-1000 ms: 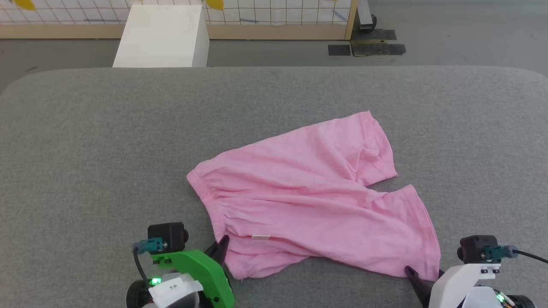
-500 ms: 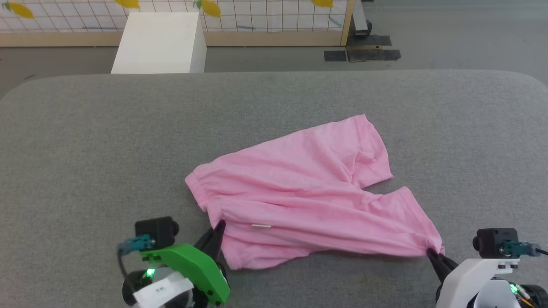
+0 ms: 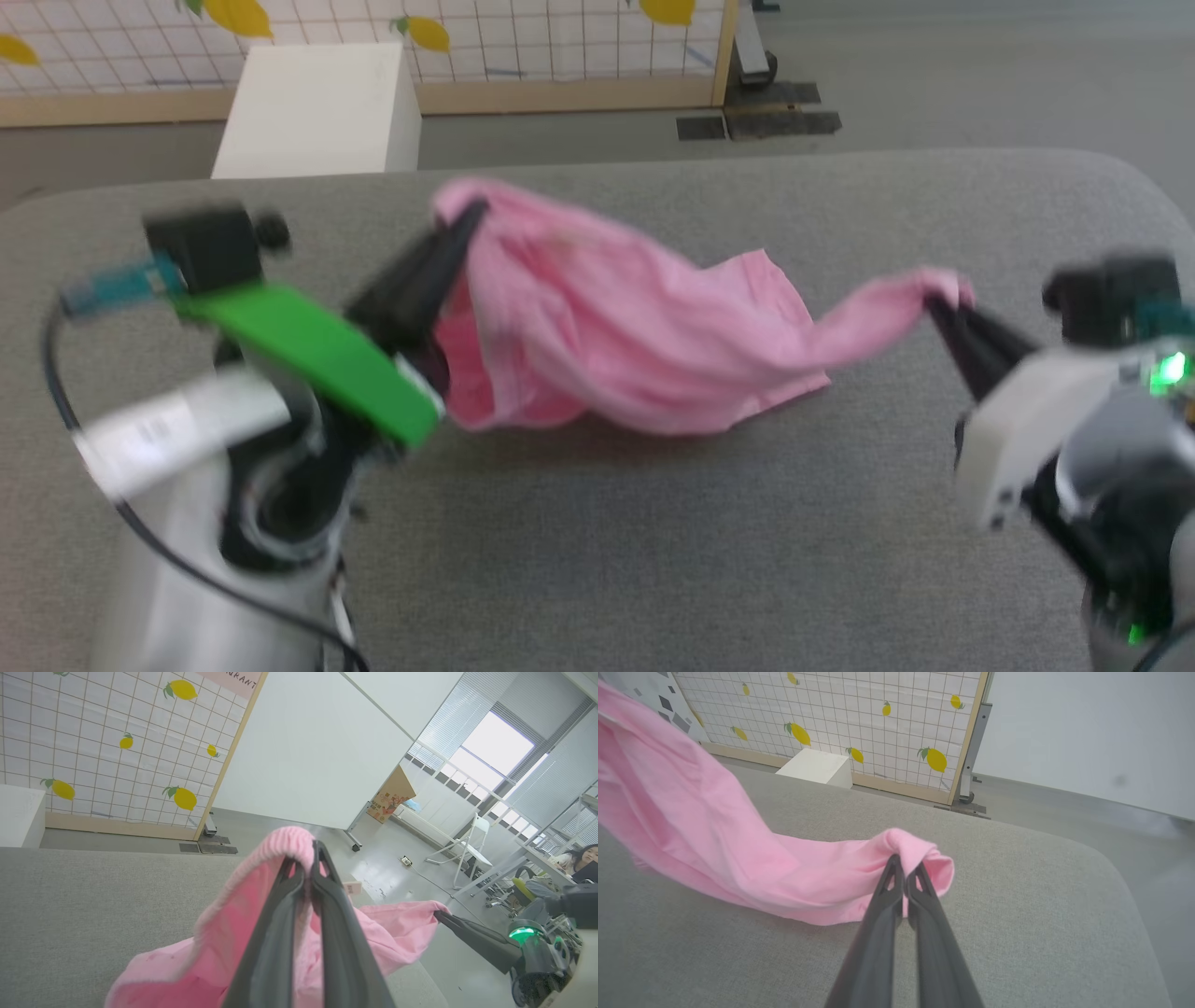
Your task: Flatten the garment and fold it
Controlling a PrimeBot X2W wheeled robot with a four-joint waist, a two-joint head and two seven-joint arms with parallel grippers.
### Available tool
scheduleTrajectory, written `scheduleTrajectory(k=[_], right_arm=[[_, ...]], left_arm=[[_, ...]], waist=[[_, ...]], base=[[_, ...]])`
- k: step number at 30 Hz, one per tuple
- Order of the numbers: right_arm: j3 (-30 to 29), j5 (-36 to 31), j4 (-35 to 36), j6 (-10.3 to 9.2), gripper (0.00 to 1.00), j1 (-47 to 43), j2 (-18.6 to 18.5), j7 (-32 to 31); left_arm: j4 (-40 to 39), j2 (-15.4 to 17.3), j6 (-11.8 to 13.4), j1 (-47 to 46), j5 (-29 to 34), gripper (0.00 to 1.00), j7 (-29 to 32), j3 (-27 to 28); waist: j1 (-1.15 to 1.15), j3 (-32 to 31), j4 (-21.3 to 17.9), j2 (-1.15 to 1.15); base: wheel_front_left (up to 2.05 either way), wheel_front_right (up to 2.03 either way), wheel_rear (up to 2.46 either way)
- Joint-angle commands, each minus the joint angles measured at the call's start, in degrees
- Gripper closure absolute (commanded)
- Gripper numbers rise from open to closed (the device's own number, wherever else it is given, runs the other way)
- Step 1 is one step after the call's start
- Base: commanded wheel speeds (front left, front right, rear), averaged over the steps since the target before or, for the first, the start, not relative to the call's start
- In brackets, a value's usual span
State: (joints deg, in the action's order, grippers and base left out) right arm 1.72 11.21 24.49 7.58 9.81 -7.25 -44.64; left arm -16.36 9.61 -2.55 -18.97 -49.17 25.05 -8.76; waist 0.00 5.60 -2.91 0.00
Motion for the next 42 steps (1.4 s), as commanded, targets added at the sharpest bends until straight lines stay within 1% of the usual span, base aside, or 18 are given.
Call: scheduleTrajectory(k=[1, 4, 6, 8, 11, 13, 17, 19, 23, 25, 27, 31, 34, 38, 42], right_arm=[[1.00, 0.42, -0.77, -0.09, 1.00, 5.00, -1.63, -1.55], [3.22, 1.31, -5.15, -0.09, 1.00, 16.74, -4.46, -3.93], [4.41, 1.70, -8.86, -0.09, 1.00, 24.54, -5.38, -4.26], [5.45, 1.71, -12.84, -0.09, 1.00, 32.05, -5.57, -3.81], [6.69, 0.37, -18.86, -0.09, 1.00, 41.89, -5.36, -1.52], [7.51, -1.51, -22.98, -0.09, 1.00, 47.90, -5.17, 0.80], [7.49, -5.80, -30.06, -0.09, 1.00, 57.60, -3.88, 7.48], [6.59, -7.93, -32.77, -0.09, 1.00, 61.32, -2.92, 11.28], [4.01, -11.35, -37.23, -0.09, 1.00, 66.13, -0.99, 18.64], [3.39, -12.11, -39.75, -0.09, 1.00, 66.78, -0.29, 21.65], [3.43, -11.61, -41.85, -0.09, 1.00, 65.90, 0.25, 22.63], [6.04, -8.79, -45.47, -0.09, 1.00, 60.15, 0.11, 22.50], [8.02, -5.35, -45.95, -0.09, 1.00, 54.11, -0.55, 20.99], [10.89, 0.58, -43.25, -0.09, 1.00, 43.76, -3.00, 16.88], [12.25, 5.20, -36.48, -0.09, 1.00, 31.32, -6.40, 11.85]], left_arm=[[0.89, 0.31, 0.62, -4.69, -1.64, 1.00, 1.45, 1.22], [4.54, 0.39, 2.70, -14.34, -3.76, 1.00, 4.37, 3.06], [7.69, 0.39, 3.99, -20.62, -4.06, 1.00, 5.26, 3.95], [11.42, 0.44, 5.22, -26.79, -3.83, 1.00, 5.22, 5.04], [17.32, 1.21, 6.12, -35.07, -2.29, 1.00, 3.91, 6.21], [21.15, 2.07, 6.28, -40.31, -0.37, 1.00, 1.98, 6.69], [27.08, 2.43, 6.14, -49.61, 1.84, 1.00, -4.22, 8.70], [29.04, 2.36, 5.66, -53.39, 2.44, 1.00, -7.85, 9.84], [32.24, 2.12, 3.51, -58.18, 2.31, 1.00, -14.05, 11.84], [34.11, 2.01, 2.08, -58.62, 1.68, 1.00, -15.77, 12.44], [35.68, 2.15, 0.98, -57.34, 1.48, 1.00, -15.78, 12.14], [38.44, 3.35, -1.57, -49.86, 2.00, 1.00, -14.56, 10.22], [38.71, 4.55, -3.03, -42.50, 2.81, 1.00, -12.96, 7.77], [36.21, 5.95, -4.08, -29.80, 2.98, 1.00, -9.93, 4.14], [30.69, 6.86, -4.24, -15.54, 2.15, 1.00, -6.37, 1.54]], waist=[[0.00, 2.11, -0.79, 0.00], [0.00, 5.52, -1.45, 0.00], [0.00, 7.99, -1.72, 0.00], [0.00, 10.59, -2.08, 0.00], [0.00, 13.92, -2.62, 0.00], [0.00, 15.96, -2.93, 0.00], [0.00, 19.21, -3.19, 0.00], [0.00, 20.57, -3.18, 0.00], [0.00, 22.29, -2.76, 0.00], [0.00, 22.53, -2.39, 0.00], [0.00, 22.39, -2.07, 0.00], [0.00, 20.84, -1.40, 0.00], [0.00, 18.84, -0.99, 0.00], [0.00, 14.82, -0.60, 0.00], [0.00, 10.59, -0.32, 0.00]], base=[[0.00, 0.00, 0.00], [0.00, 0.00, 0.00], [0.00, 0.00, 0.00], [0.00, 0.00, 0.00], [0.00, 0.00, 0.00], [0.00, 0.00, 0.00], [0.00, 0.00, 0.00], [0.00, 0.00, 0.00], [0.00, 0.00, 0.00], [0.00, 0.00, 0.00], [0.00, 0.00, 0.00], [0.00, 0.00, 0.00], [0.00, 0.00, 0.00], [0.00, 0.00, 0.00], [0.00, 0.00, 0.00]])
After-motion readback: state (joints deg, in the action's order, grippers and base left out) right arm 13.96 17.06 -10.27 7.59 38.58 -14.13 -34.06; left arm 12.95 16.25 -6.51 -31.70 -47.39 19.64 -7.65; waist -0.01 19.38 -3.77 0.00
